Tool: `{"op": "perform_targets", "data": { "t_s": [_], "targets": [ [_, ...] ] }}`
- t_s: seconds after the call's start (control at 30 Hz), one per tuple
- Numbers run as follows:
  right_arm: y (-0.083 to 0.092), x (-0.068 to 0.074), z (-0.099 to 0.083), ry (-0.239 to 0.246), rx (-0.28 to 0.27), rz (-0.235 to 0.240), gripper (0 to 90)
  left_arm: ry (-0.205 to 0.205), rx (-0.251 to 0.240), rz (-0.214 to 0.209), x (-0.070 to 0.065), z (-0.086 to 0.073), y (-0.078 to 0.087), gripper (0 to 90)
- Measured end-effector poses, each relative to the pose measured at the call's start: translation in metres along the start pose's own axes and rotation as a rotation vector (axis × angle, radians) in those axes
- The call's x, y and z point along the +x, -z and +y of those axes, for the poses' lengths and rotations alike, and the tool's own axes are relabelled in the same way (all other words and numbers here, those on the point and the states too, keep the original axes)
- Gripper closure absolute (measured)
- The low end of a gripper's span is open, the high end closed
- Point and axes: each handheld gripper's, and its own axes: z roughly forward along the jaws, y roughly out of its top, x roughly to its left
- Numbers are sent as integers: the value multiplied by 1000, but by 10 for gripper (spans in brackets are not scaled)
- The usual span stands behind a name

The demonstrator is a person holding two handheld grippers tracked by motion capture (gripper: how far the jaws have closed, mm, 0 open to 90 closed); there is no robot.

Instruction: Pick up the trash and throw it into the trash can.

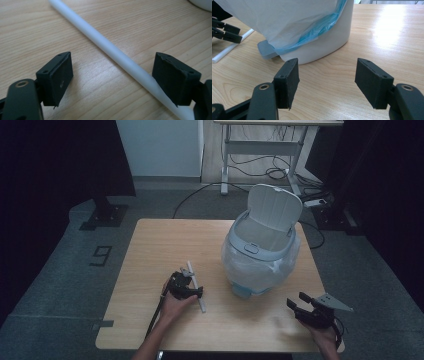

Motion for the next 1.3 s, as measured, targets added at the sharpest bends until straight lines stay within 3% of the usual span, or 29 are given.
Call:
{"op": "perform_targets", "data": {
  "t_s": [0.27,0.3,0.6,0.9,1.3],
  "targets": [
    [1,0,0,-5,-5,-7,351,-6,-4,9,5,-3,5,296],
    [1,0,0,-3,-5,-8,351,-6,-3,8,6,-4,6,352],
    [0,1,0,0,-3,-10,351,-15,-1,4,13,-8,14,574],
    [-1,2,-1,7,3,-13,351,19,-14,-26,22,-12,17,780],
    [-1,2,-1,20,8,-18,351,33,-41,-75,27,-13,24,801]
  ]
}}
